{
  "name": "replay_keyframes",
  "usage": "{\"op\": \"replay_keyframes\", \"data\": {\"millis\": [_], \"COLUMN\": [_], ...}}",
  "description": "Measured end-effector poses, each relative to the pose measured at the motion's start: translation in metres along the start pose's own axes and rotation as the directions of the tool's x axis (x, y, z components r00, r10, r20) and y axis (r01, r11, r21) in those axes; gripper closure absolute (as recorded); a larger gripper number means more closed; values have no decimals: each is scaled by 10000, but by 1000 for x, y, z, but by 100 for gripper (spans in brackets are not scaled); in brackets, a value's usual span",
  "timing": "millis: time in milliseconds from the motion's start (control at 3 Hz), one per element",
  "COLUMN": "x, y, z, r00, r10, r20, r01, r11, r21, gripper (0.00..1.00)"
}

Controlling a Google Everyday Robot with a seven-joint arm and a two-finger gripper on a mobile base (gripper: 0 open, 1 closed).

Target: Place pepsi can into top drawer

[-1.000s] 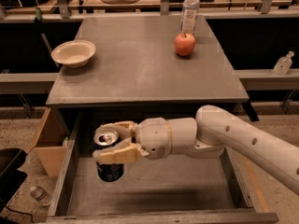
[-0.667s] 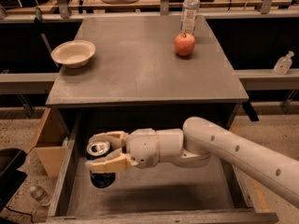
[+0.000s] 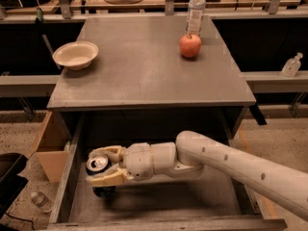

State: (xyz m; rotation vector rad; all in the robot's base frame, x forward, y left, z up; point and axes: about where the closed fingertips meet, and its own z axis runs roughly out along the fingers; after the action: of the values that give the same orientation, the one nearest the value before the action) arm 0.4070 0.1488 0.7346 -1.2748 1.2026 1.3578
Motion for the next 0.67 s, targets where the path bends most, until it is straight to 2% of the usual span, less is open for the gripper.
{"op": "replay_keyframes", "data": {"millis": [333,667], "x": [32,66], "y": [-4,-5], "z": [-9,-28], "r00": [10000,9993], "r10": [-13,251], "r20": [77,266], "r01": [11,-264], "r11": [9999,9984], "r21": [157,506], "gripper": [100,100]}}
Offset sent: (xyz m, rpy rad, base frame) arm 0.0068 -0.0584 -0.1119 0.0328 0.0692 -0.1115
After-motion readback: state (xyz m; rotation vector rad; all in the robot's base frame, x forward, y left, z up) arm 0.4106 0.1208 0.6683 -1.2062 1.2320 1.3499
